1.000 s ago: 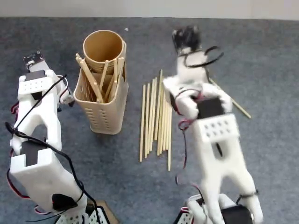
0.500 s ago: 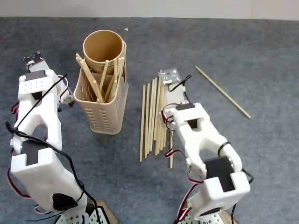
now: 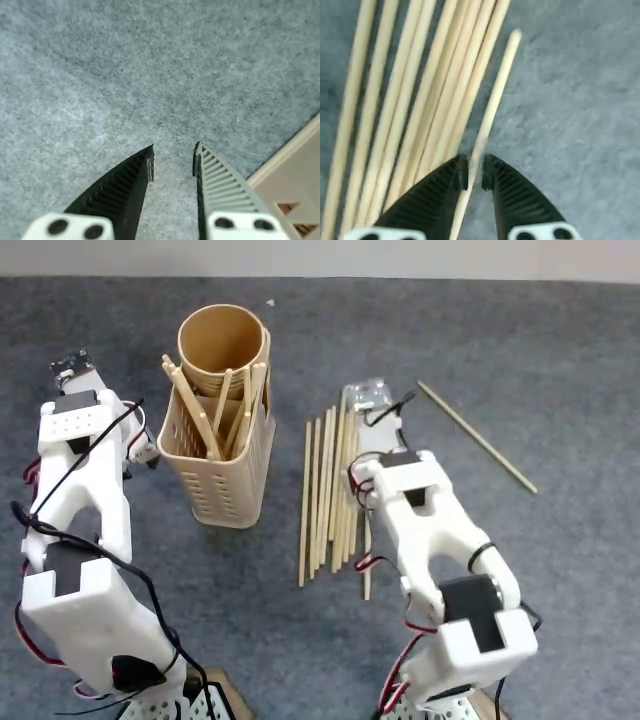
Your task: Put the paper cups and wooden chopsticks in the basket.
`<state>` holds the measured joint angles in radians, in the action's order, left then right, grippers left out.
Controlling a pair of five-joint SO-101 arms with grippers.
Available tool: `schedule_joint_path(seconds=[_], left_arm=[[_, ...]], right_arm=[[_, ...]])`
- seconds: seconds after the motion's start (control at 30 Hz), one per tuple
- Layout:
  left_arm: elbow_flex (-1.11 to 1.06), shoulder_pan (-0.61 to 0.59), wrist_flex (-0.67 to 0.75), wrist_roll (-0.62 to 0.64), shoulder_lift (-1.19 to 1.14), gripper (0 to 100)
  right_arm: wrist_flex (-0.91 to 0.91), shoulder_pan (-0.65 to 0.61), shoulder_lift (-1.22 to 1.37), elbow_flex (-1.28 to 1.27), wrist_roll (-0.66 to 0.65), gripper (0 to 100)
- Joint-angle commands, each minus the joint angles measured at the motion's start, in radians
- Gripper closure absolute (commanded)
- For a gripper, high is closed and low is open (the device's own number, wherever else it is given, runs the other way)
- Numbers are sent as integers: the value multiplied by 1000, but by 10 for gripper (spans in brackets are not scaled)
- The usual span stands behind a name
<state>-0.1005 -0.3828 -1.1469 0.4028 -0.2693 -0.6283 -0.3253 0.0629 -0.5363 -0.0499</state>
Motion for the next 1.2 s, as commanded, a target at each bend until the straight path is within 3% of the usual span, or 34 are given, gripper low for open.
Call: schedule_joint_path(seconds=[0.0, 0.37, 1.0, 1.17], left_arm=[[5, -2, 12, -11, 7, 836], [5, -2, 12, -11, 7, 836], [7, 1, 12, -11, 8, 836], [5, -1, 12, -11, 8, 836]], right_arm=[[-2, 15, -82, 22, 14, 880], [-1, -10, 28, -18, 5, 854], [1, -81, -68, -30, 14, 851], [25, -61, 27, -50, 15, 851]])
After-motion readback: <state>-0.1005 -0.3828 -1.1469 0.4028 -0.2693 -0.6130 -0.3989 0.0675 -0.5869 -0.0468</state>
